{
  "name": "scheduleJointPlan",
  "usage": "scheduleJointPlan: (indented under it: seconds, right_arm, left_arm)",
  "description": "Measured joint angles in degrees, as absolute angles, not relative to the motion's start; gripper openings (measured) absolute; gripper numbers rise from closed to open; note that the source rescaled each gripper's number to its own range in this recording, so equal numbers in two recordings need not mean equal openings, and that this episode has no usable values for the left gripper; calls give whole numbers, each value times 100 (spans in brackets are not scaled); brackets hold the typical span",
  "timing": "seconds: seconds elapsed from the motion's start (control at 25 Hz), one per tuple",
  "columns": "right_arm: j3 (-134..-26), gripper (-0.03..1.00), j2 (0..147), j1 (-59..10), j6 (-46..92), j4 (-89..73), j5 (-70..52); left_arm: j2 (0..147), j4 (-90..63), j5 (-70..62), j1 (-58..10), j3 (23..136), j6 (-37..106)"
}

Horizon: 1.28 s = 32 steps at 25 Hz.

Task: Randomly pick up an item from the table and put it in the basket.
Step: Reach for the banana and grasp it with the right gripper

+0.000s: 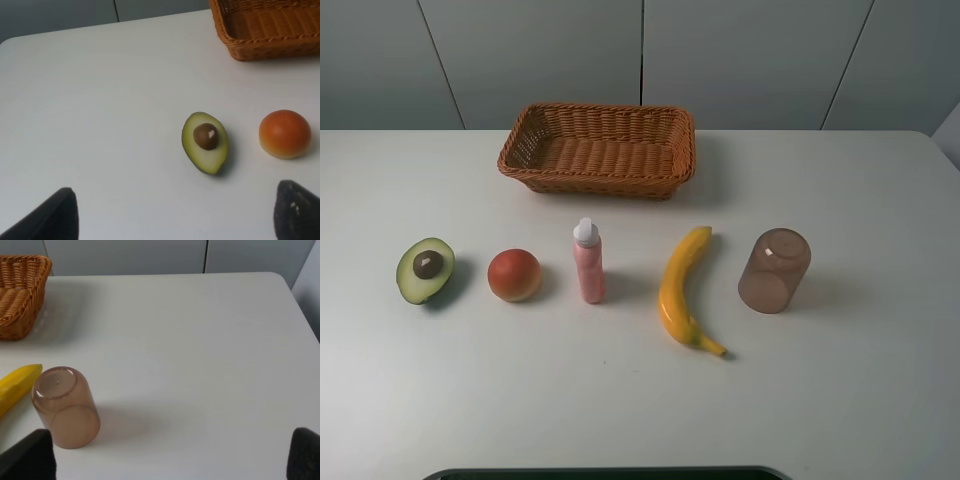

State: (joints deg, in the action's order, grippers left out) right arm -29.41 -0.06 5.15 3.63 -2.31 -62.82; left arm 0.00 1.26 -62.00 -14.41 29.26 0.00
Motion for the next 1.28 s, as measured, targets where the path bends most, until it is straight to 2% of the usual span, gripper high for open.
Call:
scheduleJointPlan:
  seconds: [1.28]
  right_arm:
    - [-2941,100,-6,515,363,-231,-6282]
  left_arm:
    - [0,126,-6200,-1441,2926,0]
